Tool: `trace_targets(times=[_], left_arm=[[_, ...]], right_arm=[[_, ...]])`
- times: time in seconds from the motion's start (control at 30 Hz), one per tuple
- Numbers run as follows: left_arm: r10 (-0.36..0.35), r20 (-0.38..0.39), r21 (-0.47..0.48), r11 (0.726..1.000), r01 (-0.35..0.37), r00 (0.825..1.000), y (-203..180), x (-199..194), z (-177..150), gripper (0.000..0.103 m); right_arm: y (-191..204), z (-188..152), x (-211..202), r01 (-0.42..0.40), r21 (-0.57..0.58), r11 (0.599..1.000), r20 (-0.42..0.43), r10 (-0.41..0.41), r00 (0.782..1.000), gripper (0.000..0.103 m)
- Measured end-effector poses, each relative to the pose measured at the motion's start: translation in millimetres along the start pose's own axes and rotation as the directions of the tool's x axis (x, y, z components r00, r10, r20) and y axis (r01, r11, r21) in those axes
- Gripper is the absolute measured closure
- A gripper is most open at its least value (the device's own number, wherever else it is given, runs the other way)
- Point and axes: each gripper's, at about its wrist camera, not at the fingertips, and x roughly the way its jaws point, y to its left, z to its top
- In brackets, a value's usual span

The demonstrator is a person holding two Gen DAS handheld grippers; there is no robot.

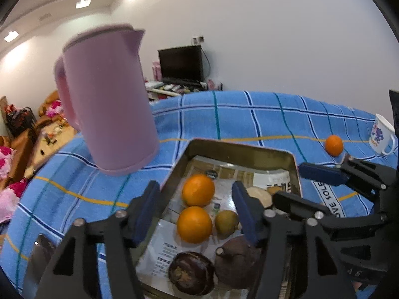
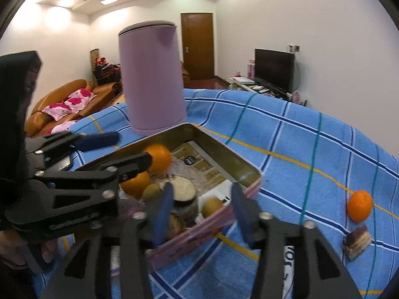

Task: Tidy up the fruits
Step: 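Move both tools back from the tin toward the remaining fruits, then grasp the cut brown taro piece with the right tool while the left tool approaches the orange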

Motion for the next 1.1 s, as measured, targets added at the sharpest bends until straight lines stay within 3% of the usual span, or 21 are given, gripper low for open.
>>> trace_targets(times=[0.1, 0.23, 0.33, 0.47, 0.7, 1.1], left_arm=[[-0.014, 0.01, -0.004, 1.0, 0.014, 1.0, -4, -6, 4, 0.037], [-0.034, 0.041, -0.009, 0.999, 0.035, 0.999, -16, -17, 11, 0.025], [-0.064, 0.048, 0.006, 0.998, 0.064, 0.997, -31, -22, 15, 0.025], [-0.117, 0.033, 0.023, 0.993, 0.117, 0.993, -59, -20, 19, 0.023], [-0.194, -0.018, 0.063, 0.979, 0.195, 0.981, -109, -10, 23, 0.023], [-0.196, -0.065, 0.122, 0.972, 0.202, 0.979, -154, 6, 24, 0.021]], right_arm=[[-7, -2, -4, 0.01, 0.021, 1.0, 0.004, -0.01, 1.0, 0.048], [-27, -4, -19, 0.105, 0.038, 0.994, 0.007, -0.105, 0.994, 0.048], [-50, -8, -33, 0.16, 0.073, 0.985, 0.004, -0.16, 0.987, 0.048], [-103, -21, -45, 0.282, 0.151, 0.948, -0.045, -0.278, 0.959, 0.048], [-153, -43, -42, 0.284, 0.249, 0.926, -0.14, -0.255, 0.957, 0.048], [-178, -48, -24, 0.276, 0.318, 0.907, -0.206, -0.218, 0.954, 0.048]])
